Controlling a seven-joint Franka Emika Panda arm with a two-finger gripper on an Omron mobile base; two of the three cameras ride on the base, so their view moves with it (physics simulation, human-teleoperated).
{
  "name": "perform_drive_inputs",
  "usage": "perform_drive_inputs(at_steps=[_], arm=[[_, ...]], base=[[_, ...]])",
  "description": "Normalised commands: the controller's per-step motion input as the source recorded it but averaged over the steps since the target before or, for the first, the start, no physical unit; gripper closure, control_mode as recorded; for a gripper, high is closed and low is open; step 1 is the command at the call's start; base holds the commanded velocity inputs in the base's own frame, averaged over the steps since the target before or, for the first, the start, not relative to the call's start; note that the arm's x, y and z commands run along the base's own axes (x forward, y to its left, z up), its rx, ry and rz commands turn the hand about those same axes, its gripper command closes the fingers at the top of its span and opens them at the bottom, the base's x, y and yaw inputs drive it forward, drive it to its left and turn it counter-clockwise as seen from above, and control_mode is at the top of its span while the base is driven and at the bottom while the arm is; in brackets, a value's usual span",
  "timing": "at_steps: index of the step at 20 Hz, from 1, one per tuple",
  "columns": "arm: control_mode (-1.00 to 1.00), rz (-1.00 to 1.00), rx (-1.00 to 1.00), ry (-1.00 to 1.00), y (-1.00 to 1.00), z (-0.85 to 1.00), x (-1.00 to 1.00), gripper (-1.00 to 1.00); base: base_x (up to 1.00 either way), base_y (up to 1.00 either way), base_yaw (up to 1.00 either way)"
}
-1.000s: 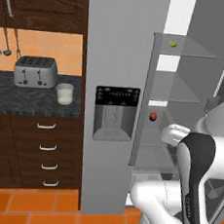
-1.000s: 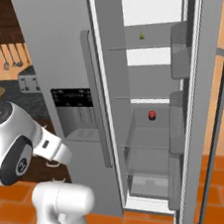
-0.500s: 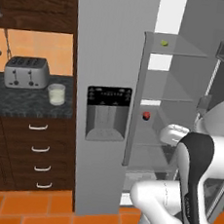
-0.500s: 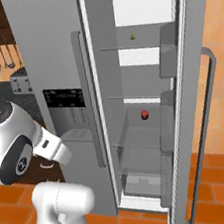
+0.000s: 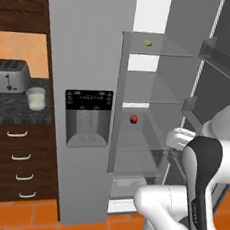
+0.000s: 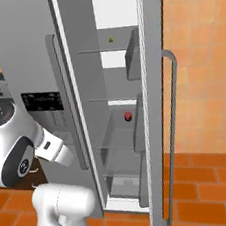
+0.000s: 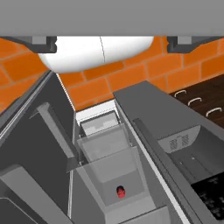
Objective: Grab a lemon wedge from the fridge and one ice cube from the ice bowl, and put them in the glass of lemonade.
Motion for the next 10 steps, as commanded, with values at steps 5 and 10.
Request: perform_drive_inputs(at_steps=[5,10], arm=[[1.00,0.00,0.00,0.00,0.00,0.00,0.00,-1.00],[1.00,0.00,0.00,0.00,0.00,0.00,0.00,-1.00]], base=[[0.83,-0.05,-0.07],[0.67,-0.33,-0.06]])
